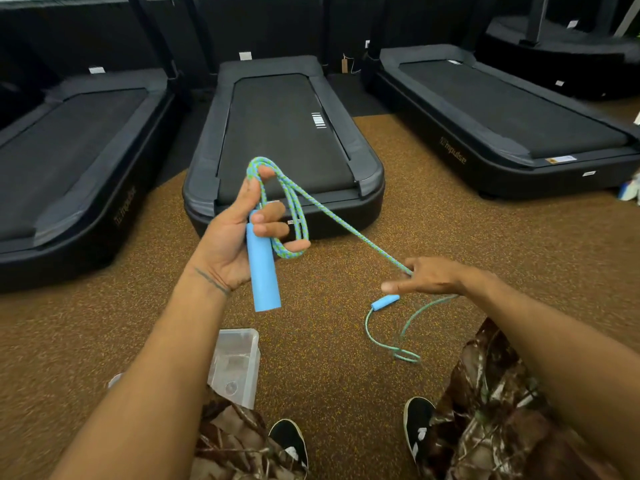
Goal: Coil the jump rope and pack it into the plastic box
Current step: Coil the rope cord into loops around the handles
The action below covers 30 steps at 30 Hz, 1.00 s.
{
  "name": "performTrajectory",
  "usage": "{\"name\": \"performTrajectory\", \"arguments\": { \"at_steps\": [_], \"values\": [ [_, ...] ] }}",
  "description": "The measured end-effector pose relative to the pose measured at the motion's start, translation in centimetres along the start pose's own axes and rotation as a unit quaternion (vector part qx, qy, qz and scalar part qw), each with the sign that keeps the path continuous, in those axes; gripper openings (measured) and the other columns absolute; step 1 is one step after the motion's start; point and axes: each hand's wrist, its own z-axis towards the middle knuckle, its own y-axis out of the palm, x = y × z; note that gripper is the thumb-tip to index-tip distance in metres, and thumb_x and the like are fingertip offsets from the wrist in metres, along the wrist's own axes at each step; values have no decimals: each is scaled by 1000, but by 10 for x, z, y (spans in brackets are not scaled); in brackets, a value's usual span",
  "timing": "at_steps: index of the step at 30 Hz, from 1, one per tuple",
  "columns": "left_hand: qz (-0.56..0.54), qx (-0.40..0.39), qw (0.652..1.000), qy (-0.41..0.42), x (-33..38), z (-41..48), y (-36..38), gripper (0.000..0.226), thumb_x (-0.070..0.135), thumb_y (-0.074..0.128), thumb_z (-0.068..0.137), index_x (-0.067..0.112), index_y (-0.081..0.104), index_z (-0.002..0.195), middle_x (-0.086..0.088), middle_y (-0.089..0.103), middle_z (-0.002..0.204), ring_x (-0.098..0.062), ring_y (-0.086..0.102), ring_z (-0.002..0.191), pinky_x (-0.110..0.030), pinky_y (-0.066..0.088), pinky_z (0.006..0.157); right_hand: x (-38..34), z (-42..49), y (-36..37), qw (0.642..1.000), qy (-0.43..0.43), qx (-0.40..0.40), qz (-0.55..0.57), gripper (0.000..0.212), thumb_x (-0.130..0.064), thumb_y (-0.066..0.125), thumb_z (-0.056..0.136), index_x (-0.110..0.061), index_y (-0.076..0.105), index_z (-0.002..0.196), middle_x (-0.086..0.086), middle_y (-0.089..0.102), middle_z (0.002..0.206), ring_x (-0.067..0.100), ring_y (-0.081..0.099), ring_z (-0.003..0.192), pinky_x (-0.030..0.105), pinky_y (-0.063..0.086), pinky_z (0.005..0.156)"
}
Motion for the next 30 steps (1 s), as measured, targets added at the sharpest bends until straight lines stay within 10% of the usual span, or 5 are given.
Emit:
{"name": "performTrajectory", "arguments": {
  "at_steps": [3, 13, 20, 23, 30],
  "values": [
    [9, 21, 1000, -16, -12, 2, -3, 22, 42, 41, 100, 38, 59, 111, 10, 42, 61, -1, 47, 51, -58, 58, 82, 3, 4, 0, 994, -25, -80, 74, 85, -88, 70, 43, -23, 64, 97, -9, 60, 106, 15, 55, 103, 37, 41, 93],
    [59, 65, 990, -111, -53, 12, 8, 21, 35, 44, 103, 30, 63, 112, 4, 42, 61, -6, 44, 49, -43, 50, 73, -71, -2, -9, 912, -223, 1, 345, 43, -37, 58, 96, -29, 54, 138, -2, 62, 135, 10, 57, 124, 24, 46, 101],
    [32, 50, 995, -86, -48, 12, 7, 19, 38, 47, 102, 33, 60, 114, 6, 39, 63, -4, 45, 51, -49, 45, 82, -74, 7, 4, 887, -207, -17, 412, 37, -57, 53, 88, -22, 65, 89, -1, 56, 71, 16, 60, 75, 43, 40, 89],
    [32, 62, 996, -58, -45, 12, 9, 20, 38, 46, 102, 33, 61, 114, 6, 39, 63, -4, 47, 51, -38, 31, 80, -58, 8, 20, 909, -187, -26, 371, 35, -58, 58, 86, -24, 67, 92, -4, 63, 78, 13, 61, 83, 36, 40, 84],
    [45, 84, 994, -43, -43, 14, 12, 19, 38, 45, 101, 33, 60, 111, 7, 37, 60, -4, 43, 48, -58, 58, 79, -31, 4, 42, 926, -134, -60, 347, 25, -34, 51, 101, -19, 70, 107, -2, 65, 84, 11, 60, 81, 31, 43, 78]
  ]
}}
